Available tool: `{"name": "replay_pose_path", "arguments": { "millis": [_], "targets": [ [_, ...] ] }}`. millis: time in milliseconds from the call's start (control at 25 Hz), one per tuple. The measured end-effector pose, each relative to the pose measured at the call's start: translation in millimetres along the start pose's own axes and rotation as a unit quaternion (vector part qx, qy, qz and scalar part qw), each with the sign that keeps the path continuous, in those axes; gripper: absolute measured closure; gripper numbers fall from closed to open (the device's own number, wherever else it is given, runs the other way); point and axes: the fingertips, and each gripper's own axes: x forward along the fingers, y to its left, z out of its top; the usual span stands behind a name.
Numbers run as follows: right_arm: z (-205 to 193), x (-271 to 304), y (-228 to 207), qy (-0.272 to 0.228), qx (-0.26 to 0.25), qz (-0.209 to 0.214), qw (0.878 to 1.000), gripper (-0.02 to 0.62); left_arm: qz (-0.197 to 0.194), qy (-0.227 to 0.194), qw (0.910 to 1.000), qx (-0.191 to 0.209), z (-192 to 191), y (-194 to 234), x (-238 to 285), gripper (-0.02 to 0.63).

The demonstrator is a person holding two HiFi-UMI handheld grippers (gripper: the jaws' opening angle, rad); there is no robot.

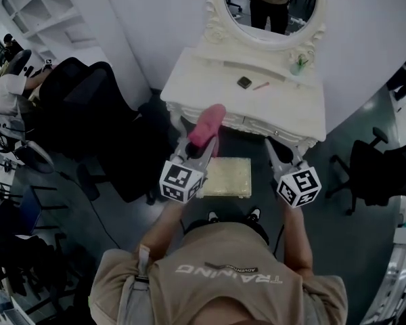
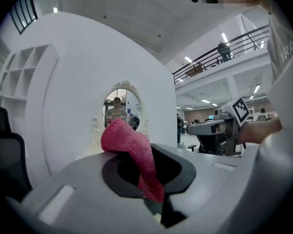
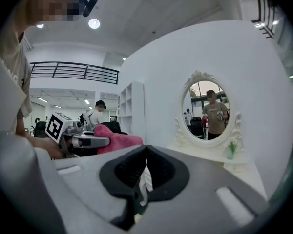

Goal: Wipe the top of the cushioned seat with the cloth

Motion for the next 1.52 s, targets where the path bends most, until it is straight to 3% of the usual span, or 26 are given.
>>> {"name": "replay_pose_path", "arguments": {
  "millis": [240, 440, 800, 1200, 1520],
  "targets": [
    [6.7, -6.3, 8.1, -0.029, 0.0, -0.015, 0.999, 0.591, 0.019, -0.043, 0.9976, 0.051, 30.7, -8.5, -7.5, 0.565],
    [16.2, -14.3, 15.2, -0.055, -0.017, -0.027, 0.998, 0.591, 0.01, -0.036, 0.9968, 0.071, 29.3, -17.7, -12.8, 0.565],
    [25.7, -16.9, 17.7, -0.052, -0.041, -0.005, 0.998, 0.591, 0.024, -0.029, 0.9966, 0.073, 21.6, -23.7, -3.4, 0.565],
    [30.7, -22.1, -11.2, -0.062, -0.009, 0.022, 0.998, 0.591, 0.041, -0.027, 0.9966, 0.067, 44.6, -39.0, 26.3, 0.565],
    [30.2, -29.6, -45.5, -0.063, -0.003, 0.013, 0.998, 0.591, 0.039, -0.024, 0.9969, 0.064, 49.9, -49.5, 53.3, 0.565]
  ]
}}
